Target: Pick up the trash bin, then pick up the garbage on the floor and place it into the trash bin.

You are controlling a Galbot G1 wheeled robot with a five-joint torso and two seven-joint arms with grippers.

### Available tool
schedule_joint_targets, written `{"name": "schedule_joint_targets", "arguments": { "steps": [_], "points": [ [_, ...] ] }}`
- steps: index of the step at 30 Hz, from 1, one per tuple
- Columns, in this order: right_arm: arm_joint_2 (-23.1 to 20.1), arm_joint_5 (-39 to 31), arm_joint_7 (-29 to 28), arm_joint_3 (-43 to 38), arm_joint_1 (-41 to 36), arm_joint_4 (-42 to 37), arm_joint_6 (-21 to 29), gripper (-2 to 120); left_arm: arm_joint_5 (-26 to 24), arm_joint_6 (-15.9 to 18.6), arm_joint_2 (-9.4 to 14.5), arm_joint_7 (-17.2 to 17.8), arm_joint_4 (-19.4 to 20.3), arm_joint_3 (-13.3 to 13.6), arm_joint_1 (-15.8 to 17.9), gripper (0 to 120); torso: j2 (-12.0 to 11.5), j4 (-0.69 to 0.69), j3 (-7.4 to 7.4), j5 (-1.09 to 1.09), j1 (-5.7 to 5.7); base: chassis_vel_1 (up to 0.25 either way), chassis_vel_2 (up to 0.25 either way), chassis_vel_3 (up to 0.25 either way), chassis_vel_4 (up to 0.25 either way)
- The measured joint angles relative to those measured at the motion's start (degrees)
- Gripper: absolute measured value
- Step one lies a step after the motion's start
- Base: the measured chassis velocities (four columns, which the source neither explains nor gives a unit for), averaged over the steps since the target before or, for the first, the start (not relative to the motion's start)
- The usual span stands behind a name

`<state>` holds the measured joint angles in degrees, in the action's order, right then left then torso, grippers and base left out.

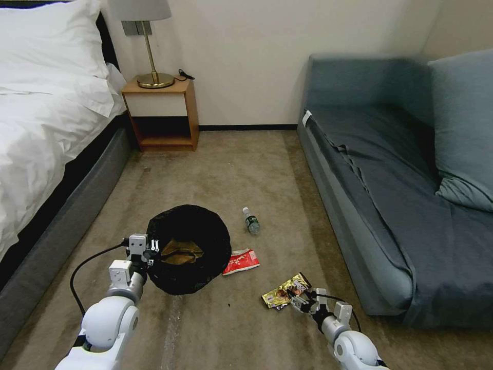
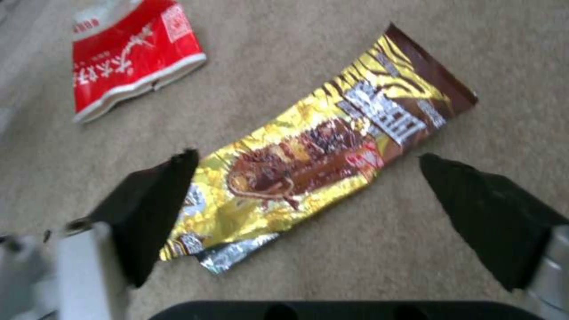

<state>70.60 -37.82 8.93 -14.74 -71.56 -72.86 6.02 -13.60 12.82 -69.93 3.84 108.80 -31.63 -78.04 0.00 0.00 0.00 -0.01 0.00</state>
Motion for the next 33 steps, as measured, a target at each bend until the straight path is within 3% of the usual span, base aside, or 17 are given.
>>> {"name": "schedule_joint_targets", "arguments": {
  "steps": [33],
  "points": [
    [3.30, 0.85, 1.94, 3.44, 7.37, 11.69, -1.54, 100, 0.32, -0.87, 0.03, -0.06, -1.12, -0.48, -1.19, 4, 0.00, 0.00, 0.00, -0.01, 0.00, 0.000, 0.000, 0.000, 0.000]
  ]
}}
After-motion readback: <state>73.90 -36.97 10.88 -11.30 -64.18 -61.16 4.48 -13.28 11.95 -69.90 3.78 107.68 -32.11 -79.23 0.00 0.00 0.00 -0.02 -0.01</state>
